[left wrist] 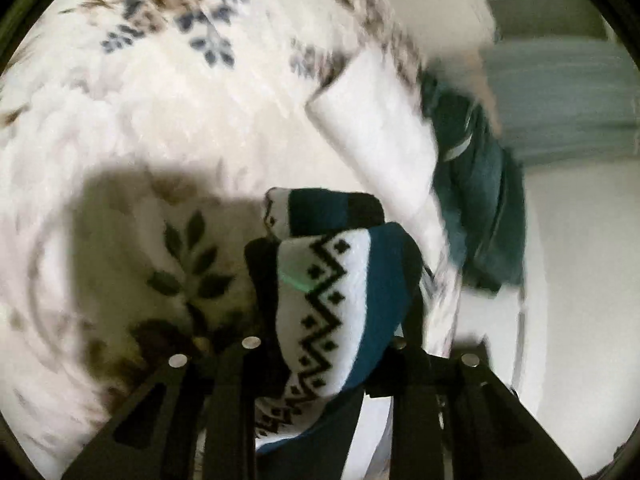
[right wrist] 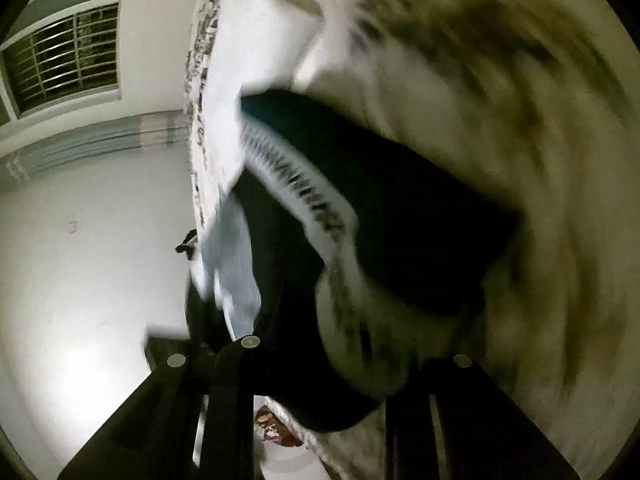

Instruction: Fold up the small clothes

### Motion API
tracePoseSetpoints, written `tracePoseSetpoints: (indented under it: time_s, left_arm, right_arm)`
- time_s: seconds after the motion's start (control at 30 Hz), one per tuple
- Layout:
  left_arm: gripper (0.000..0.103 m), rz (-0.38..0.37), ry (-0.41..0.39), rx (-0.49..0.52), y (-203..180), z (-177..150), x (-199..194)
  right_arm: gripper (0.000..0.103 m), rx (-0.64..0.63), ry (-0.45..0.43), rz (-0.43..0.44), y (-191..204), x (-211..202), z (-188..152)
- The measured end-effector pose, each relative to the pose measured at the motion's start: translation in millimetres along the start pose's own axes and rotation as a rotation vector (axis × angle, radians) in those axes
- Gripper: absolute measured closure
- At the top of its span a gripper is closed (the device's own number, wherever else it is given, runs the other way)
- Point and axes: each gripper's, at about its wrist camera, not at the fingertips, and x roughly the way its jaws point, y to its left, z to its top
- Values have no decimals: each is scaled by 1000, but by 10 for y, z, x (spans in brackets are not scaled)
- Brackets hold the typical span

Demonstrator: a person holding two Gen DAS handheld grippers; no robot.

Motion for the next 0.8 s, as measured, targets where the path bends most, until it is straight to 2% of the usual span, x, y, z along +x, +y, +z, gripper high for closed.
tracePoseSetpoints:
  time_s: [0.03,0.07,0.1,0.13,0.2,0.23,0.27,0.33,0.37,0.43,0.5,0.53,0.6,0.7,0.77,0.8]
  left_arm:
    - [73,30,50,24,15,28,73]
    - [69,95,105,63,64,0,174]
    - [56,138,126,78,99,-3,238]
    - [45,158,138,85,141,-7,279]
    - [34,190,133,87,204,-48,282]
    - [34,194,127,80,208,-67,251]
    - [34,192,99,70,196,-105,136]
    - [34,180,45,47,210,-248,-108]
    - [34,200,8,43,241,-356,-264]
    - [30,290,-59,48,362,-605,-539]
    - [30,412,-98,33,554,-893,-704]
    - [30,465,-92,32,700,-1065,-730]
    - [30,518,-82,23,932,-1282,-696]
    - [29,508,-115,41,1108,-1471,-656]
    - [16,492,-127,44,1114,-1469,-598]
    - [3,475,-125,40,1124,-1452,-553]
  right_arm:
    - [79,22,6,-19,-76,-18,-123]
    - [79,46,21,-46,-151,48,-287]
    - [79,61,43,-80,-261,111,-388]
    - [75,74,50,-116,-332,131,-387]
    - [66,116,57,-137,-461,135,-367]
    - [52,126,73,-145,-495,82,-318]
    - [46,124,78,-155,-523,-15,-299]
    - [45,100,88,-192,-491,-162,-311]
    - [41,85,98,-226,-461,-208,-360]
    - [40,63,101,-266,-527,-538,-347]
    - [40,41,106,-313,-557,-798,-318]
    - [40,20,104,-327,-541,-889,-289]
    - [40,-33,91,-355,-442,-965,-219]
    - [40,-97,38,-380,-232,-990,81]
    - [40,-147,-1,-384,-56,-948,272]
    - [40,-177,-26,-397,3,-920,396]
